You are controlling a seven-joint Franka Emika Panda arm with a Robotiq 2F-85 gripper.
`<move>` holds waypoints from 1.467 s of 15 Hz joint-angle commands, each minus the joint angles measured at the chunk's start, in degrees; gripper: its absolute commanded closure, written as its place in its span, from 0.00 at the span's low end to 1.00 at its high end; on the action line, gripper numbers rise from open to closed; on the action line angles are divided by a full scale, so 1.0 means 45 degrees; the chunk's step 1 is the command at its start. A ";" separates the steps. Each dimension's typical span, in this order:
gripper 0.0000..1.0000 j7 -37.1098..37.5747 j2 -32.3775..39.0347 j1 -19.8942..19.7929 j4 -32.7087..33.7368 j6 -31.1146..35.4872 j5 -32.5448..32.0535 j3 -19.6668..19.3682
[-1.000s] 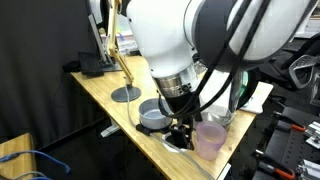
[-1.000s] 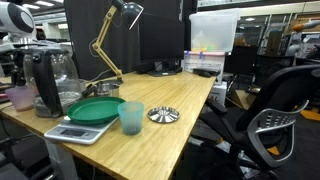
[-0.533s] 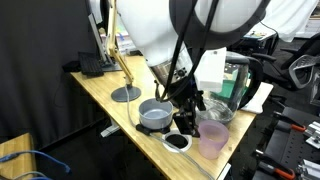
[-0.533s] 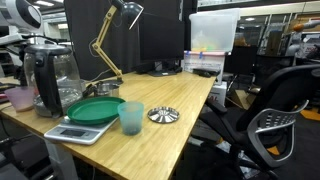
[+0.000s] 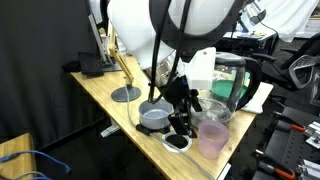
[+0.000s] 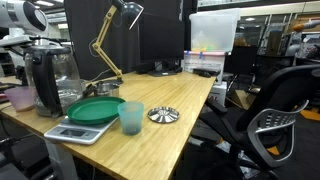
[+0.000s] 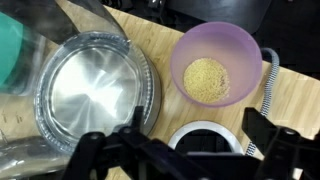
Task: Remove the lid from the gray pot then pour some contents from the pink cup into the gray pot
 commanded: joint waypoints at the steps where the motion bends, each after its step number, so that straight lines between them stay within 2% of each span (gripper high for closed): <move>1: 0.00 -0.0478 0.0341 -0.0109 0.0608 -0.0775 0.0128 0.0000; 8: 0.00 -0.1274 0.1053 -0.0040 0.1393 -0.1332 0.0206 0.0065; 22: 0.00 -0.1078 0.3518 0.0891 0.3343 -0.3175 0.0167 0.0078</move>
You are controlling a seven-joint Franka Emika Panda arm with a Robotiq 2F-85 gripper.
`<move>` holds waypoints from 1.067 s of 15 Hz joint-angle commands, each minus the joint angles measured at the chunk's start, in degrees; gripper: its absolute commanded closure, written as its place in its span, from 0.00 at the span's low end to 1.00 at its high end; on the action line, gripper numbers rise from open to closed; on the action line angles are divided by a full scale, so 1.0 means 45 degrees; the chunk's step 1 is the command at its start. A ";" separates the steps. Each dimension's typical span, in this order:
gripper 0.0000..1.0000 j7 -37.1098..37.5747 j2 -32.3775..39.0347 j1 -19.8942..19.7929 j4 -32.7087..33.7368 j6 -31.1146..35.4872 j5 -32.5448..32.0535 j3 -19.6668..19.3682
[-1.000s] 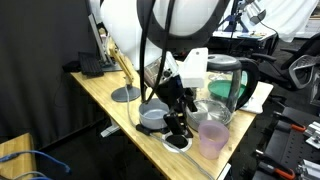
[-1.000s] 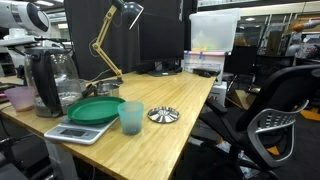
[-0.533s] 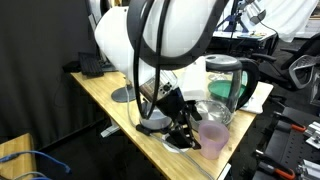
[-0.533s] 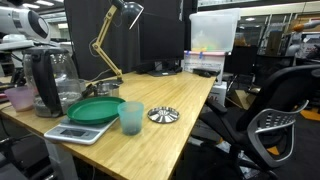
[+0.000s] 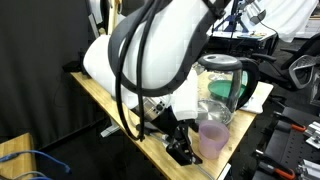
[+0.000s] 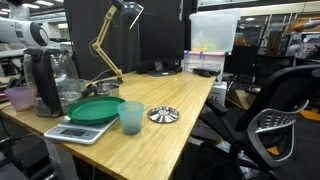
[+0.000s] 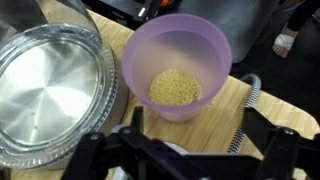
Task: Remove the lid from the gray pot then pour some contents from the pink cup into the gray pot
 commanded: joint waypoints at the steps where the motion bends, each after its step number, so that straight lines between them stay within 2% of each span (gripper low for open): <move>1: 0.00 -0.0034 0.0382 0.0190 0.0793 -0.0923 0.0079 -0.0163; 7: 0.00 0.0418 0.0410 0.0187 0.1078 -0.1951 0.0220 -0.0283; 14: 0.00 0.0454 0.0337 0.0079 0.0880 -0.2246 0.0460 -0.0284; 16: 0.17 0.0438 0.0312 0.0037 0.0845 -0.2271 0.0524 -0.0314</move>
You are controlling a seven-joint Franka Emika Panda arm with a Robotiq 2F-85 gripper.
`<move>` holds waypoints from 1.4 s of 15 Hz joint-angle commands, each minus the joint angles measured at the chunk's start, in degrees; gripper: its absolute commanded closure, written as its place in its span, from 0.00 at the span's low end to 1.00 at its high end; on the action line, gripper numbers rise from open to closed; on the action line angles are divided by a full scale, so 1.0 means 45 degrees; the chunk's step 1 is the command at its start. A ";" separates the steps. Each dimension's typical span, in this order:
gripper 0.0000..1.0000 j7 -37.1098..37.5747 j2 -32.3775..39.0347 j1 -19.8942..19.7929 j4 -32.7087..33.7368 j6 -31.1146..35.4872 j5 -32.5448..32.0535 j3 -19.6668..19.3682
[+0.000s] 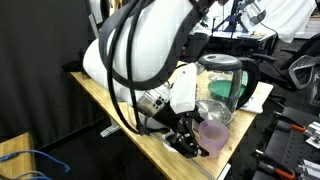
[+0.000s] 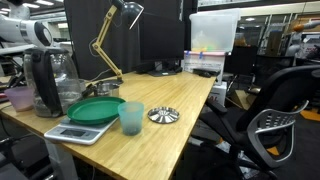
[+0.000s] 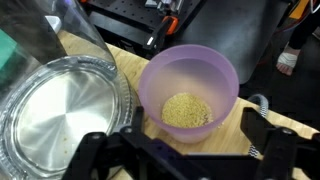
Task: Remove the lid from the gray pot then pour some contents from the pink cup into the gray pot
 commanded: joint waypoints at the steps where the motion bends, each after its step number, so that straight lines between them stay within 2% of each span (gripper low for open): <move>1: 0.34 0.0099 0.0023 -0.0030 0.0100 -0.0408 0.0379 -0.0130; 2: 0.42 0.0101 0.0001 -0.0065 0.0062 -0.0401 0.0409 -0.0152; 4: 0.46 0.0085 -0.0026 -0.0130 0.0010 -0.0393 0.0491 -0.0199; 5: 0.43 0.0075 -0.0029 -0.0150 -0.0001 -0.0402 0.0545 -0.0221; 11: 0.42 -0.0023 -0.0033 -0.0198 0.0068 -0.0439 0.0670 -0.0313; 12: 0.43 -0.0074 -0.0025 -0.0199 0.0099 -0.0413 0.0623 -0.0318; 13: 0.57 -0.0163 0.0009 -0.0186 0.0161 -0.0354 0.0561 -0.0297; 21: 0.57 -0.0271 -0.0210 0.0095 0.0627 -0.0178 0.0278 -0.0129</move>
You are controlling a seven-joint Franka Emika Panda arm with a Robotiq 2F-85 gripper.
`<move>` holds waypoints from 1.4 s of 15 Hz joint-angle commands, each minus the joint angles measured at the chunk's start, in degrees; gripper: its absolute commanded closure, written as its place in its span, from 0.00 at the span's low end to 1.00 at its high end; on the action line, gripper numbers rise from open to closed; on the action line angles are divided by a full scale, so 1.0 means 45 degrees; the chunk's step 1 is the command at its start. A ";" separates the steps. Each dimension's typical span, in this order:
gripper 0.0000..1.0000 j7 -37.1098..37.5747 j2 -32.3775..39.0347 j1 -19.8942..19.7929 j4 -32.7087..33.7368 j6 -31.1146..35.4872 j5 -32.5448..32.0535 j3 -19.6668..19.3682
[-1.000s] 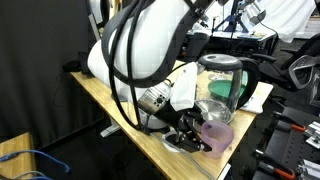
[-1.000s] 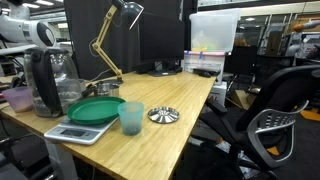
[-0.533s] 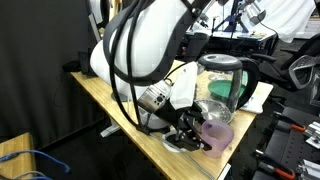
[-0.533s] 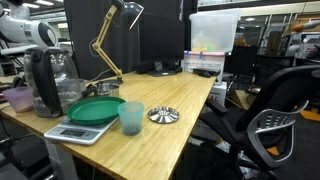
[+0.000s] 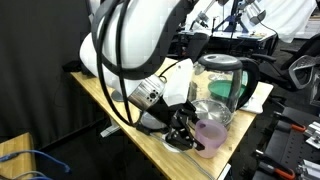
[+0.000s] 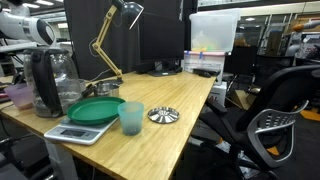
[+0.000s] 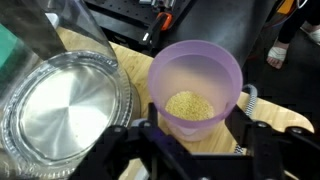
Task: Remove the lid from the gray pot then pour some contents from the pink cup into the gray pot
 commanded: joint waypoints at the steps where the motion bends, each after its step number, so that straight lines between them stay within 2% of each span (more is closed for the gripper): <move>1: 0.57 -0.0176 -0.0214 0.0158 0.0201 -0.0066 -0.0159 0.0048; 9: 0.57 -0.1340 -0.0812 0.0566 0.0860 0.0090 -0.1225 0.0388; 15: 0.57 -0.3439 -0.1322 0.0325 0.1360 0.0349 -0.1605 0.0635; 21: 0.57 -0.5531 -0.0975 -0.0034 0.2740 0.0064 -0.1408 0.0675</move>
